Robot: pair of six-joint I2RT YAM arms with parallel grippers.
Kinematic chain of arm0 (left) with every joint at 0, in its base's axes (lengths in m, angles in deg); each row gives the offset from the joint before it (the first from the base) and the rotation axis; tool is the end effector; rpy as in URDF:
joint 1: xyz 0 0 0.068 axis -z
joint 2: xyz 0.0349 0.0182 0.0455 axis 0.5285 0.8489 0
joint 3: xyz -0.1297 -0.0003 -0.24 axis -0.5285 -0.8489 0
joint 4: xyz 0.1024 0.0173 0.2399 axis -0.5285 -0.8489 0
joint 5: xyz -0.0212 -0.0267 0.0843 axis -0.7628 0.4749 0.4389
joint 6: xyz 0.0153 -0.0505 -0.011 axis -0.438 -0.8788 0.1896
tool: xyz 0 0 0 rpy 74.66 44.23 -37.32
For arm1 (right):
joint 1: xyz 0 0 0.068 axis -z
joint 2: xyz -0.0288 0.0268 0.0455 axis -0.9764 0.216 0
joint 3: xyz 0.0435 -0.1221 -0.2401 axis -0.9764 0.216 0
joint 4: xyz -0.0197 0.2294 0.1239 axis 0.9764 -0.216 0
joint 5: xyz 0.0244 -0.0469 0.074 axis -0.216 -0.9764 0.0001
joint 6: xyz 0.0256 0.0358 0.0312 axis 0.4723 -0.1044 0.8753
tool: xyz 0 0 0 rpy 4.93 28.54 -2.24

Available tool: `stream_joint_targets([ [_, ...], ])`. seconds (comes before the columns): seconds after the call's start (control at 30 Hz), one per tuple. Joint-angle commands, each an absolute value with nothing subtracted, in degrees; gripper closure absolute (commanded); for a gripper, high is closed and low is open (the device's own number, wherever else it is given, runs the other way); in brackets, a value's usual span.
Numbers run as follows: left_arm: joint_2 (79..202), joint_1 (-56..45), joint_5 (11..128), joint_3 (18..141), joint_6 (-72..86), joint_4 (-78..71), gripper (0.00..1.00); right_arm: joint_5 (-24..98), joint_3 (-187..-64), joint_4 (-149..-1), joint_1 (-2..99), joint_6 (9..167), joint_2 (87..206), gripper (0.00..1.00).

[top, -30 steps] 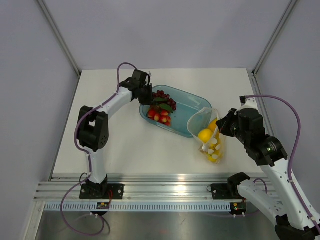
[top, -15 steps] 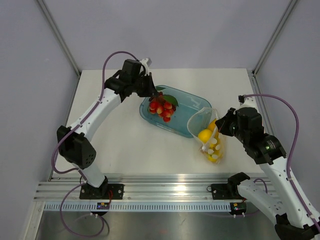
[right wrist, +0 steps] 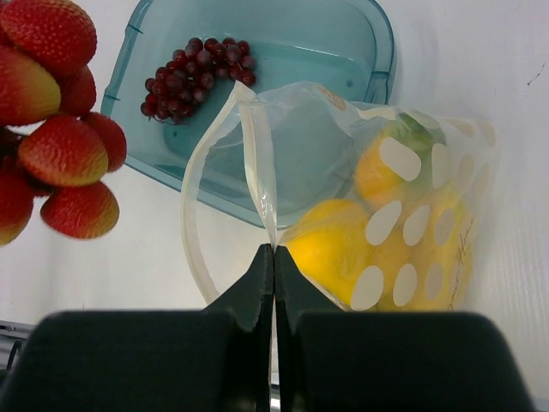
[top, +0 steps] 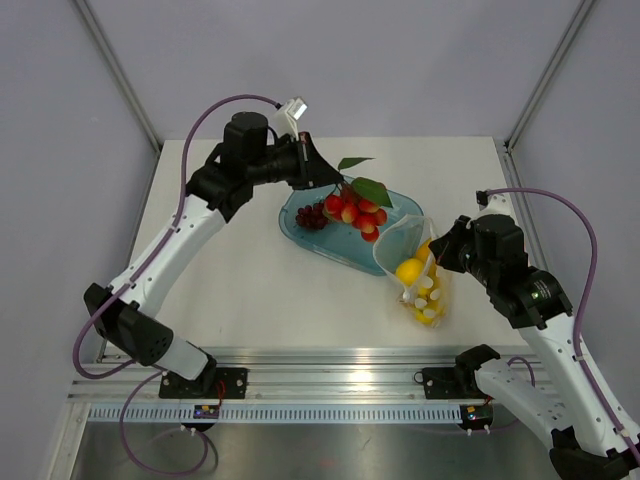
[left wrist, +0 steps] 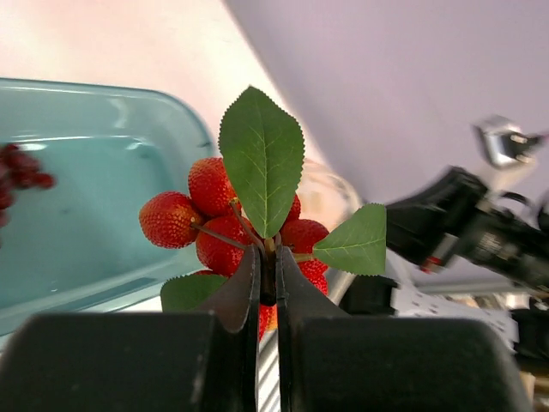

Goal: Place the food in the zip-top bag and seal the zipper
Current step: Pick up the fake fruit from the bin, then place the fake fruit in the zipper food storage bag.

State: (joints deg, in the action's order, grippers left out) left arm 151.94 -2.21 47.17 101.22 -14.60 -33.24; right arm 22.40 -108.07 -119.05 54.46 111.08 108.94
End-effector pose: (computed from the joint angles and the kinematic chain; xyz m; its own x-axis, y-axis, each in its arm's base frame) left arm 0.2842 -0.1829 0.4329 -0.7109 -0.1385 -0.6895 0.5407 0.5193 -0.6618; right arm 0.1350 0.0529 0.3613 -0.5469 0.3081 -0.7785 -0.0285 0.9225 0.3850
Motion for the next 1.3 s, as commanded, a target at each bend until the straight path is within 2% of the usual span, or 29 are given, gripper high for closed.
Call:
stream_joint_targets([
  [0.0,148.3,0.6,39.7,99.8,-21.8,-21.6,1.00,23.0,-109.5,-115.7,54.8,111.9,108.7,1.00],
  [0.37,152.4,10.2,46.2,90.6,-28.7,-9.1,1.00,24.6,-110.6,-115.7,54.9,112.7,108.0,1.00],
  [0.6,159.5,12.7,44.1,87.3,-35.5,0.2,1.00,27.3,-110.3,-114.0,54.9,114.0,108.0,1.00],
  [1.27,170.9,16.7,49.9,89.8,-33.3,-0.9,1.00,35.9,-110.0,-108.4,54.8,117.2,108.7,1.00],
])
